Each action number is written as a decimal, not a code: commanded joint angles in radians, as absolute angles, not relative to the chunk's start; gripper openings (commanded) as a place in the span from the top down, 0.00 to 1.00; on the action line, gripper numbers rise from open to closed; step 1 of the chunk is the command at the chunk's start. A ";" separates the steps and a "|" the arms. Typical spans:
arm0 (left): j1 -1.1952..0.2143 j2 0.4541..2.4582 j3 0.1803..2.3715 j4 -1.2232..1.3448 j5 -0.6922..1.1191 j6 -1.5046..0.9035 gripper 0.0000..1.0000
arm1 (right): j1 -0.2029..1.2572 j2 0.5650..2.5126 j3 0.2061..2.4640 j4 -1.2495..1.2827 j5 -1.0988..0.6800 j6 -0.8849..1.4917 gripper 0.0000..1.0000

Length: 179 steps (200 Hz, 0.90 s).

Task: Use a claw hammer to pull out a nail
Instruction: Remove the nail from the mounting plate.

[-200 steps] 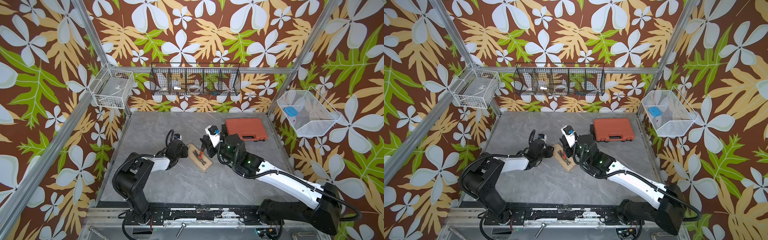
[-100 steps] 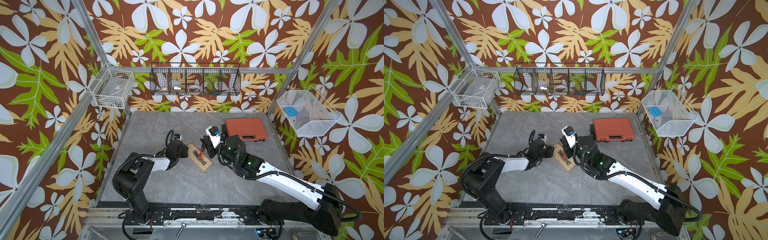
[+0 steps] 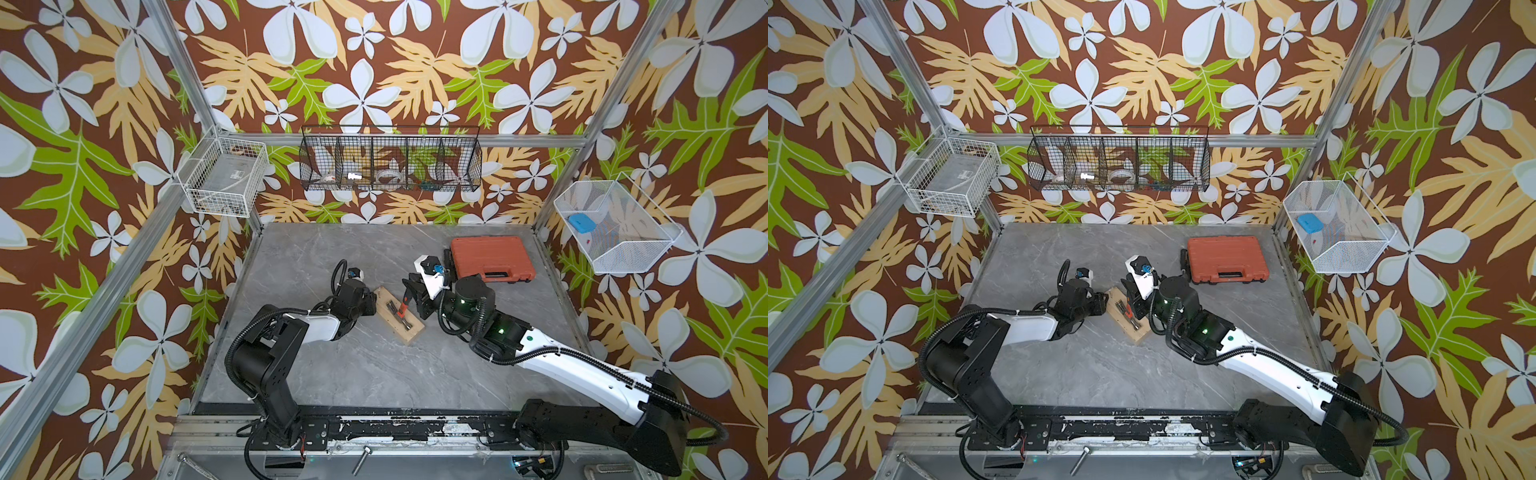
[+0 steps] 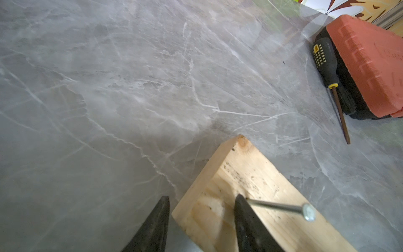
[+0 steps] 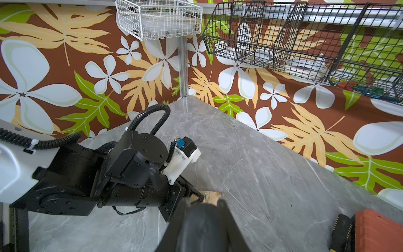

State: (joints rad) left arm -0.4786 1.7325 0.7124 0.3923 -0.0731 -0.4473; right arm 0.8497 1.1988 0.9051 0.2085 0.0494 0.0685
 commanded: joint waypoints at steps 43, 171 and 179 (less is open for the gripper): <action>-0.475 1.756 0.695 0.107 -0.116 -0.423 0.51 | 0.859 1.157 0.873 0.268 0.017 0.078 1.00; -0.474 1.740 0.733 0.069 -0.117 -0.394 0.51 | 0.899 1.034 0.810 0.362 0.078 0.060 1.00; -0.474 1.738 0.736 0.066 -0.118 -0.391 0.51 | 0.899 1.025 0.807 0.369 0.078 0.064 1.00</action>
State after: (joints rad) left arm -0.4786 1.7237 0.7410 0.3508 -0.0738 -0.4355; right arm 0.8974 1.0489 0.8104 0.2398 0.0620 0.0525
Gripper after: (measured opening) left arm 0.494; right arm 0.218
